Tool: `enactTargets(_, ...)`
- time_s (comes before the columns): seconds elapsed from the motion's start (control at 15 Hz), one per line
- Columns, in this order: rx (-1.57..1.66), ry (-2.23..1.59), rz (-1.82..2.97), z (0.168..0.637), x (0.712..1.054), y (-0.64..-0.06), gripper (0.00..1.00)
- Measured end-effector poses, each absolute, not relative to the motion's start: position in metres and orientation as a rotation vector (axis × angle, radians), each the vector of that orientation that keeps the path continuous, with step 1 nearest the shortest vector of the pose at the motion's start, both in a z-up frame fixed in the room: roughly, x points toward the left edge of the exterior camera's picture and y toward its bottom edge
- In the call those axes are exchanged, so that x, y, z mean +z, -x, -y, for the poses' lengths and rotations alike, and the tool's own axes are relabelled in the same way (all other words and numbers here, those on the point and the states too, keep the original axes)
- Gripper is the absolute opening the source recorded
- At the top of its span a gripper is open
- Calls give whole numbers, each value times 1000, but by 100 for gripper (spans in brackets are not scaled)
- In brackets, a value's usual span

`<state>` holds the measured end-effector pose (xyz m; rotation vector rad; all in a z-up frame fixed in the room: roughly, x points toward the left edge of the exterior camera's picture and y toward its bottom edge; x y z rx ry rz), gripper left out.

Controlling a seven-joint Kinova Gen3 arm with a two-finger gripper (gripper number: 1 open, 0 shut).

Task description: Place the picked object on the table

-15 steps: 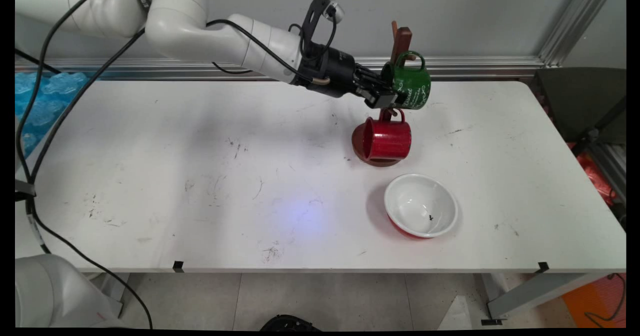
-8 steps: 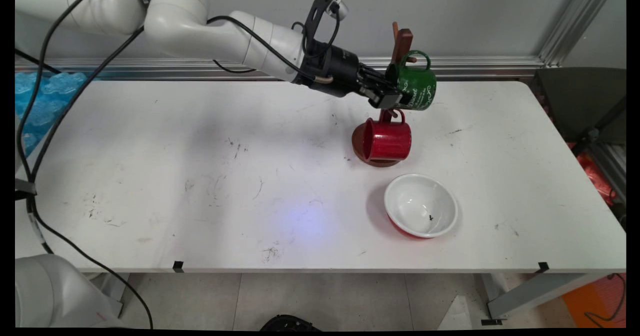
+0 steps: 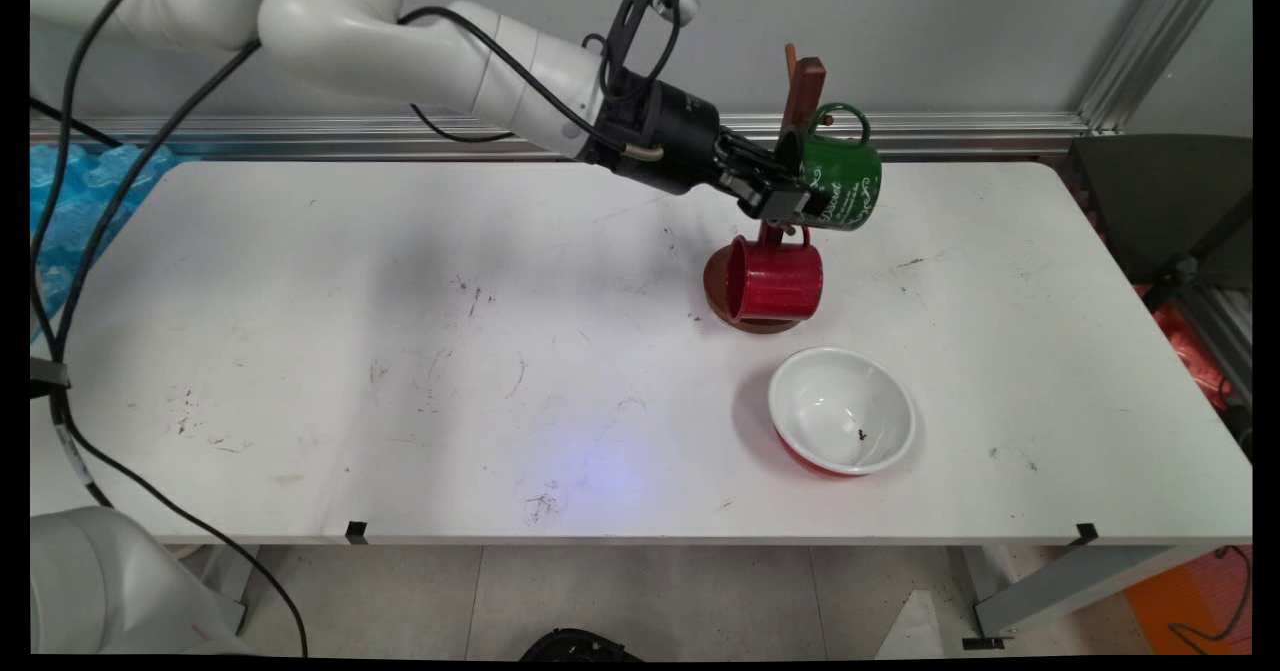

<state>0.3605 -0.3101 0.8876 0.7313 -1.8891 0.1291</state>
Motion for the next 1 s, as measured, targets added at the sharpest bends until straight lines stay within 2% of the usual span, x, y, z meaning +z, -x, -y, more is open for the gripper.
enactTargets(0.4,85,-719,1953,291,906,-368,0)
enactTargets(1.0,75,-612,2180,275,918,-411,0)
